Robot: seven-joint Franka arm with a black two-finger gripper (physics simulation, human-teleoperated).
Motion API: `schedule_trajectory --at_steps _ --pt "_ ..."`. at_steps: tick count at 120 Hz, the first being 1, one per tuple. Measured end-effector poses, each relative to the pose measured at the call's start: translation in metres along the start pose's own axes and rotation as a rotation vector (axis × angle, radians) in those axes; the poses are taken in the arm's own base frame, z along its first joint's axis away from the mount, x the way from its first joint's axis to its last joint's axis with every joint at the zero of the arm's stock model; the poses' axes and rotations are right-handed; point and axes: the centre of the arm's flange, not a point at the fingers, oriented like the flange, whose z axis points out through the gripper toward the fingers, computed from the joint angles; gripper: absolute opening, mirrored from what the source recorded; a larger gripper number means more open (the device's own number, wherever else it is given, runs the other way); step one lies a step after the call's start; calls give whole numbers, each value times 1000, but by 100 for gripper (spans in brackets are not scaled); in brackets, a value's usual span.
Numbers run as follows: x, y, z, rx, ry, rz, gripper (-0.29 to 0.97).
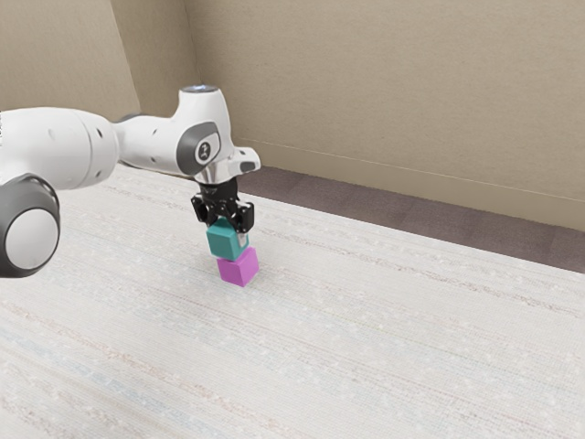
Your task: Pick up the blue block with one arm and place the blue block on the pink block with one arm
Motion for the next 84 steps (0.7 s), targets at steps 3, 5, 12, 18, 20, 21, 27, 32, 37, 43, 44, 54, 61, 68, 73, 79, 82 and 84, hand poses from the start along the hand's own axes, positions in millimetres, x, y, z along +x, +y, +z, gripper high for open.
schedule_trajectory --at_steps 3,5,12,18,20,21,27,32,37,43,44,54,61,68,73,79,82,84 --pt "0 0 2 0 -3 -4 36" --pt "0 0 3 0 -4 -7 36" --pt "0 0 6 0 -9 -16 35" --pt "0 0 7 0 -10 -23 35" --pt "0 0 8 0 -10 -26 35" --pt "0 0 7 0 -10 -27 35" --pt "0 0 6 0 -7 -33 35" --pt "1 0 5 1 -5 -37 35" --pt "1 -1 5 2 -3 -41 35" --pt "2 -1 3 3 0 -46 35" --pt "2 -1 3 3 1 -47 35" --pt "3 -1 2 4 4 -54 35" --pt "3 -1 2 6 5 -57 36" --pt "4 -2 3 7 5 -57 36" --pt "4 -2 2 8 6 -56 36" --pt "4 -1 2 8 7 -52 36" --pt "5 -1 2 8 7 -50 36" --pt "5 -1 2 8 8 -49 36"
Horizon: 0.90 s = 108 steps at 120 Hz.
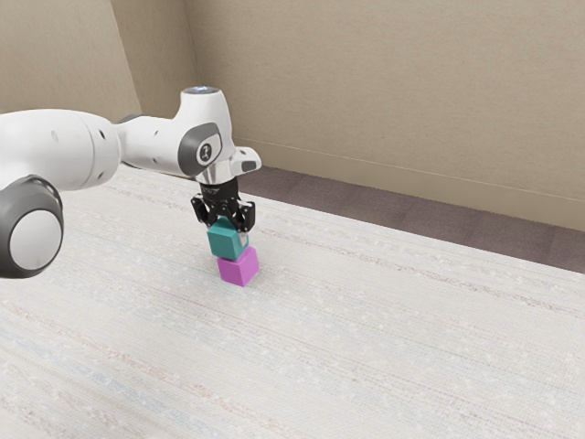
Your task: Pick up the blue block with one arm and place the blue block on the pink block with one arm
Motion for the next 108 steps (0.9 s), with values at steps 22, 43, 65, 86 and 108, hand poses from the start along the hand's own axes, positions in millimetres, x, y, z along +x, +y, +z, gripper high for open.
schedule_trajectory --at_steps 22,43,65,86,108 --pt "1 0 -1 0 2 16 36" --pt "0 2 0 -3 -3 36 36" --pt "-2 3 2 -10 -13 77 36" --pt "-3 7 3 -15 -24 126 36" --pt "-3 7 2 -16 -26 163 36"
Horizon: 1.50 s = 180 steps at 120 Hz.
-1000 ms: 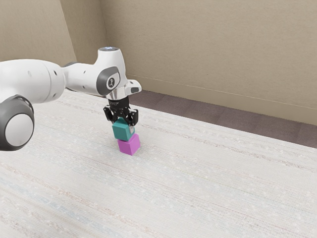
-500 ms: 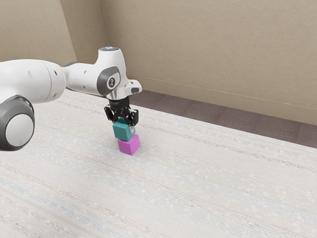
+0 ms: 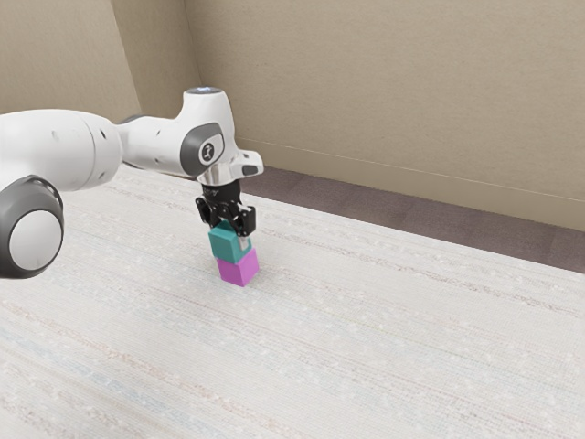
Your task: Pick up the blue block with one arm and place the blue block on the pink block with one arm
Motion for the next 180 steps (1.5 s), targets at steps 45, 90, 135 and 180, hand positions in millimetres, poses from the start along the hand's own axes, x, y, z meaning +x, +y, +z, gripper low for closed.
schedule_trajectory --at_steps 45,90,135,180 --pt "2 -3 -3 0 6 26 36" --pt "2 -5 -2 8 5 -15 36" --pt "2 -7 -1 12 5 -79 36" --pt "2 -10 -1 18 11 -157 36"
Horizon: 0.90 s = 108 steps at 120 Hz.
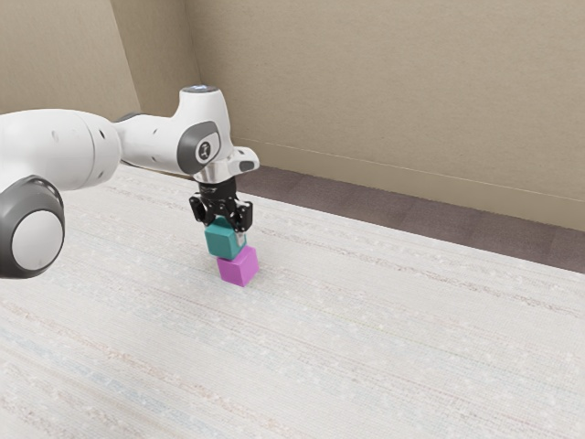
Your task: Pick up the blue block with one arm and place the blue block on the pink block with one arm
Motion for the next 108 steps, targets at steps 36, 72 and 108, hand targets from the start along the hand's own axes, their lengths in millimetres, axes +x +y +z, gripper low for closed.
schedule_trajectory --at_steps 36,72,108 --pt "0 6 1 -3 7 16 36" --pt "1 7 0 -4 12 47 36" --pt "0 8 2 -8 9 69 36"
